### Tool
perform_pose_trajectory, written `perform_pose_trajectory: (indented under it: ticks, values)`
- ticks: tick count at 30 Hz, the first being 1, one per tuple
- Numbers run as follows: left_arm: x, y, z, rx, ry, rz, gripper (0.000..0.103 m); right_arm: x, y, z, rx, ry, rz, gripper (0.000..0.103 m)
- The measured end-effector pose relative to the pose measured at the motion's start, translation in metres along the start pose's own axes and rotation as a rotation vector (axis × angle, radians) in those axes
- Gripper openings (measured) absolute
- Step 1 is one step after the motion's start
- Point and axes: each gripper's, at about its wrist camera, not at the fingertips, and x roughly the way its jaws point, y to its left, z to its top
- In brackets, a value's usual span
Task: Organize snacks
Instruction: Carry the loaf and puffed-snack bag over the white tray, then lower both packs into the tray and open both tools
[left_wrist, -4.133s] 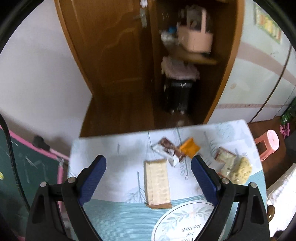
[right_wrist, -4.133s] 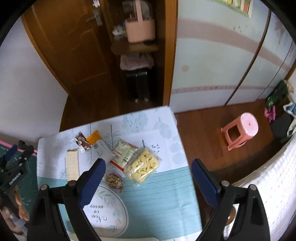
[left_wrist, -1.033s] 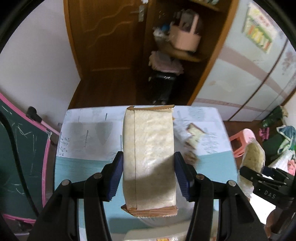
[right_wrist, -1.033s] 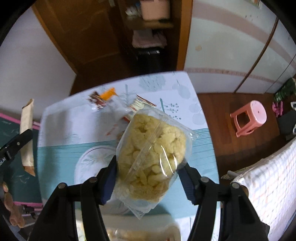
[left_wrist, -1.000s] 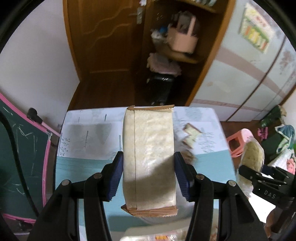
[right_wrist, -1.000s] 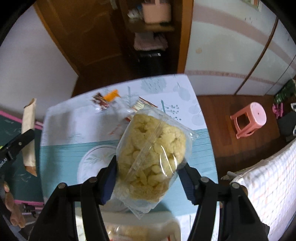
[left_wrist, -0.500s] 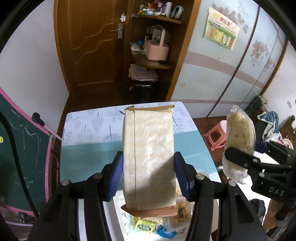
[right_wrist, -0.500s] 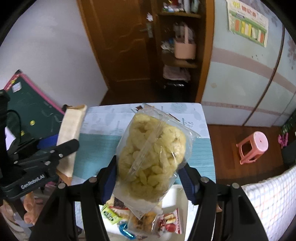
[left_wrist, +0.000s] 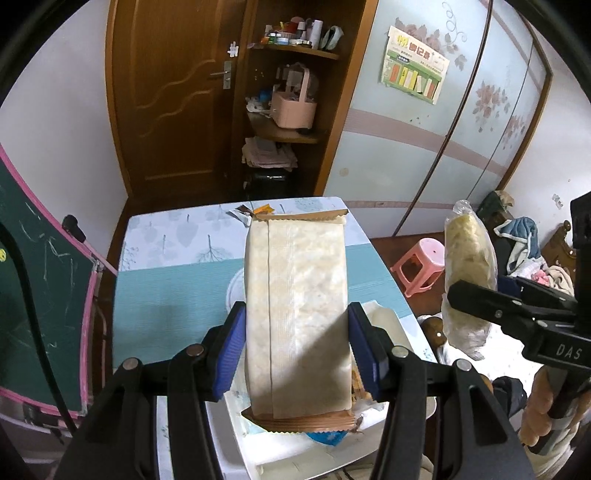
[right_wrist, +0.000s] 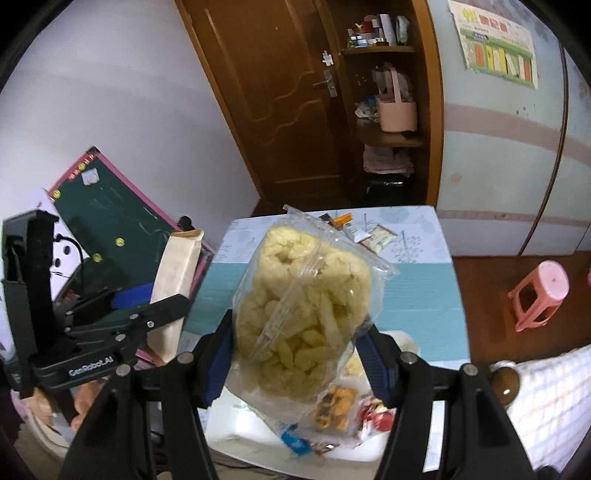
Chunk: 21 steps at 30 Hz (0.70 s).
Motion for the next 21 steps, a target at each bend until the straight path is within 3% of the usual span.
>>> perform_pose_trajectory:
  ticks: [5, 10, 12, 17, 21]
  values:
    - [0.014, -0.004, -0.024, 0.003, -0.026, 0.019, 0.053, 0.001, -0.005, -0.031, 0.028, -0.035, -0.056, 0.062]
    - [0.04, -0.007, -0.052, 0.033, -0.03, 0.11, 0.053, 0.025, -0.013, -0.053, 0.027, 0.028, -0.108, 0.062]
    - [0.053, -0.006, -0.06, 0.037, -0.003, 0.127, 0.053, 0.036, -0.018, -0.062, 0.035, 0.056, -0.127, 0.062]
    - [0.093, 0.004, -0.081, -0.016, 0.133, 0.084, 0.053, 0.064, -0.031, -0.081, 0.07, 0.139, -0.156, 0.062]
    - [0.112, 0.003, -0.093, -0.001, 0.188, 0.093, 0.053, 0.081, -0.037, -0.09, 0.089, 0.194, -0.171, 0.062]
